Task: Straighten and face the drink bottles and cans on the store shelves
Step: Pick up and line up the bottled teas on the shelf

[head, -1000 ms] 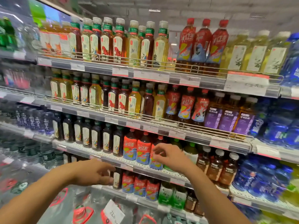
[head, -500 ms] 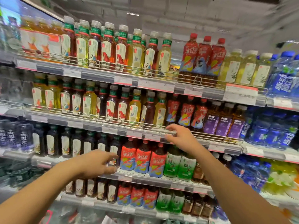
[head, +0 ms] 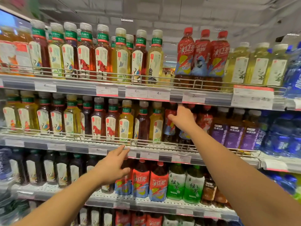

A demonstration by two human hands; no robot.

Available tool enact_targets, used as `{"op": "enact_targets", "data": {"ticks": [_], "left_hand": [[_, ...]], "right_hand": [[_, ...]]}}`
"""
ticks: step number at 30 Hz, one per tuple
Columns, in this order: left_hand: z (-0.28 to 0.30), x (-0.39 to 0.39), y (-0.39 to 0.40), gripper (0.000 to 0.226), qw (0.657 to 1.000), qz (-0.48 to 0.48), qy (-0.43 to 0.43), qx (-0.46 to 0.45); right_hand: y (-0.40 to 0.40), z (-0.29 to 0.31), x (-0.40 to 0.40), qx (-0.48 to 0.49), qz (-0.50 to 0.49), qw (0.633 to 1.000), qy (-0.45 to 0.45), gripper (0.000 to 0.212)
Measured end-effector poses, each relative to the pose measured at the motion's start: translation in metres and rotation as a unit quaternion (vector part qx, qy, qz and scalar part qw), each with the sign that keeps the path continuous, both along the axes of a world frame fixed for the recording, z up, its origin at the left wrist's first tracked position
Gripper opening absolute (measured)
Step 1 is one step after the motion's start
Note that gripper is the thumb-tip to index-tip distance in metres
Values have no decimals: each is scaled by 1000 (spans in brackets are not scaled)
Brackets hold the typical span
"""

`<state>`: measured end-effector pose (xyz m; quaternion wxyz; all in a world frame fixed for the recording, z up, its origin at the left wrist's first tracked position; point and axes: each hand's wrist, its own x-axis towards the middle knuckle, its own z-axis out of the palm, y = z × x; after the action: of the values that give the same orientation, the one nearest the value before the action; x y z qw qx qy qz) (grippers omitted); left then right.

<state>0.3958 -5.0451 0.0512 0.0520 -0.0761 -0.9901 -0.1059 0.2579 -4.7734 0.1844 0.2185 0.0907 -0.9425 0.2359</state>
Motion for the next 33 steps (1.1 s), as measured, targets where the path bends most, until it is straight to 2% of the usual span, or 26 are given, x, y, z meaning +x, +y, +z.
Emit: {"op": "enact_targets", "data": {"ticks": [5,9,15,21,26,29,31,33], "left_hand": [[-29,-21,1,81,998,21,22,-49],[-44,-29,-3,78,995,31,64,-70],[-74,-42,-22,75,989,11,131,-73],[-74,-48,-34,63,982,-27,169,-85],[-48,-57,-38,37,964,-73,245,-70],[-22,-61,-39,35,955,-106,275,-28],[-4,-62,-39,32,948,-118,295,-2],[14,-64,-38,22,943,-121,308,36]], "right_hand": [[-17,-5,-22,7,-47,999,-16,50],[-16,-5,-25,44,-74,996,-12,35],[-13,-6,-17,95,-57,992,60,12],[-6,-5,5,80,-82,990,77,45],[-13,-7,10,61,-116,989,67,46],[-19,-15,12,56,-131,987,76,56],[-22,-23,18,33,-147,982,115,60],[-29,-35,27,20,-137,970,198,55]]}}
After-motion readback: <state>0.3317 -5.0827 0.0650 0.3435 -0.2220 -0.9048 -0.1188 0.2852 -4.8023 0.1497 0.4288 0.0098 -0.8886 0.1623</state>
